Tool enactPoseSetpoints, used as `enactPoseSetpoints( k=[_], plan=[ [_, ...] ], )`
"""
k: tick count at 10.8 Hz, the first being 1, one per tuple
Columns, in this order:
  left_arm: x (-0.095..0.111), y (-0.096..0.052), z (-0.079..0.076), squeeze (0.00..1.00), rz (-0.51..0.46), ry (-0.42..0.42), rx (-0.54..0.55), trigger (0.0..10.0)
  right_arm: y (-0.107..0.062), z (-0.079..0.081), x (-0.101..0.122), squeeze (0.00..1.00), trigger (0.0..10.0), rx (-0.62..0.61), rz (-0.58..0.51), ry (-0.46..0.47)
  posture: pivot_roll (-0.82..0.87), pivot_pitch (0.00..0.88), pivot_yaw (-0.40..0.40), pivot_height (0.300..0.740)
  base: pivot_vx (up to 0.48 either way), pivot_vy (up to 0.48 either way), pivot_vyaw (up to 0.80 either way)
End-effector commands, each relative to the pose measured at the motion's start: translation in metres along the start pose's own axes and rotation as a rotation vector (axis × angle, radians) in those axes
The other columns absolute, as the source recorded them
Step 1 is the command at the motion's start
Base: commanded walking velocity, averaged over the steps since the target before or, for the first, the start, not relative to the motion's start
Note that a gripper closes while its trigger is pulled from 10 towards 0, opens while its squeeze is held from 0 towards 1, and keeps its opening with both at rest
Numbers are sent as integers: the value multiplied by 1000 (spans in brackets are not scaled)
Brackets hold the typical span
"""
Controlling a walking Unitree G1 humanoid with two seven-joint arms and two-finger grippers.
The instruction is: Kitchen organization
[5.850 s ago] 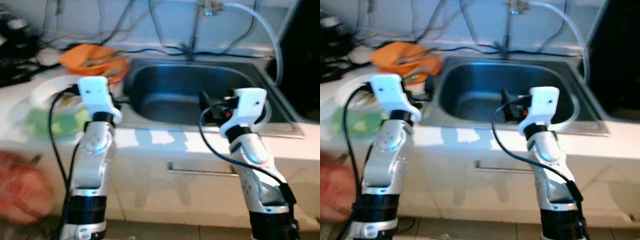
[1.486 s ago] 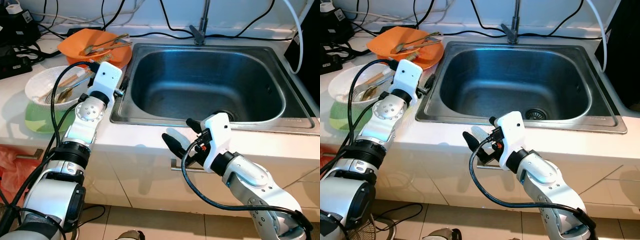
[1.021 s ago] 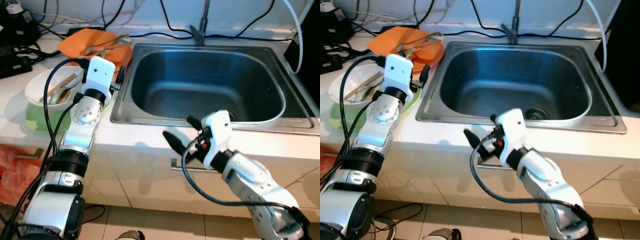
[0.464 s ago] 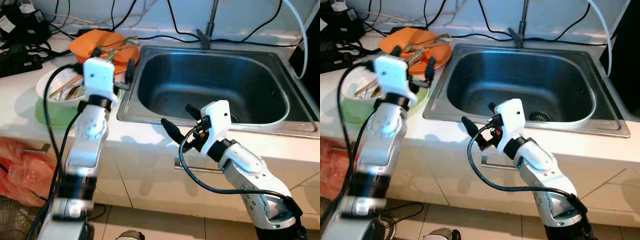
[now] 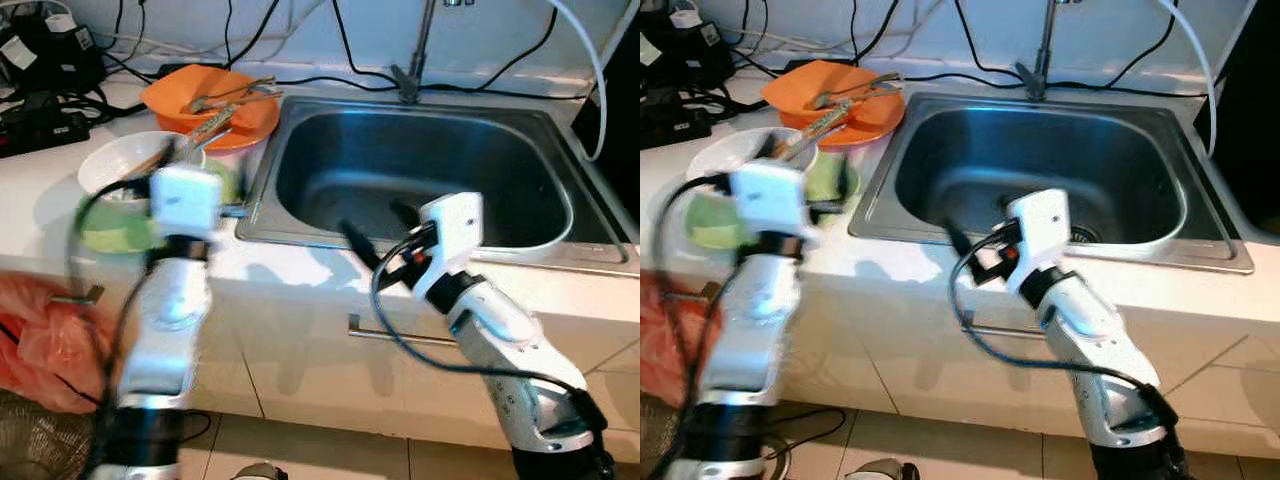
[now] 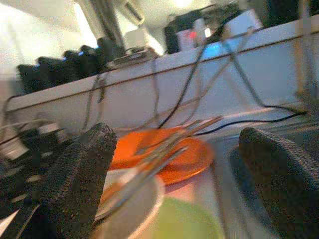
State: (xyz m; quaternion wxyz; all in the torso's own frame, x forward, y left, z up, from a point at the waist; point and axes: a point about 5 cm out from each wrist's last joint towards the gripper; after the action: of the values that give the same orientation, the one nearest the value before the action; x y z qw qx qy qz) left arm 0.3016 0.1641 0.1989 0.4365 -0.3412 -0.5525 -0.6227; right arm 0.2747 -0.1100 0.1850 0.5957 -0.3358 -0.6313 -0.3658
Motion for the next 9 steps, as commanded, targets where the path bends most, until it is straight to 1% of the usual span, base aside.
enactPoseSetpoints(
  k=[1,3,4,5,8,9],
  plan=[
    [4,-2,0,1000,-9,0,-3,10000,2,-3,5,0,10000,-15,-27,-4,112,2,19,740,0,0,-744],
    [3,-7,-1,1000,10,-6,3,10000,3,-5,5,0,10000,-36,-35,1,113,0,18,740,0,0,-800],
    [4,-7,-3,1000,12,10,5,10000,3,-5,6,0,10000,-39,-41,1,113,0,18,740,0,0,0],
    [8,-5,-9,0,12,-14,-43,10000,4,-5,7,0,10000,-40,-47,-3,111,0,19,740,0,0,0],
    [19,1,-6,0,-11,-29,-14,10000,4,-5,13,0,10000,-50,-76,-12,109,0,23,740,0,0,0],
    [20,3,-4,0,-2,-46,-14,10000,5,-5,17,0,10000,-53,-97,-17,111,0,25,740,0,0,0]
  ],
)
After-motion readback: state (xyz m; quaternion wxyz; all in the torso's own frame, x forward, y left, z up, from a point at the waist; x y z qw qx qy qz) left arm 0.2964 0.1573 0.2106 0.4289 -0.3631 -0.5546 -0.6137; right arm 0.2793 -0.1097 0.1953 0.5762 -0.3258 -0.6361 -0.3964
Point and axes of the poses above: a point about 5 cm out from each wrist's last joint towards the gripper, its own y axis pointing out of the wrist towards the gripper, its own x axis along the axis of the wrist's last joint, z = x × y, and after that the axes turned 4 degrees about -y, right-handed
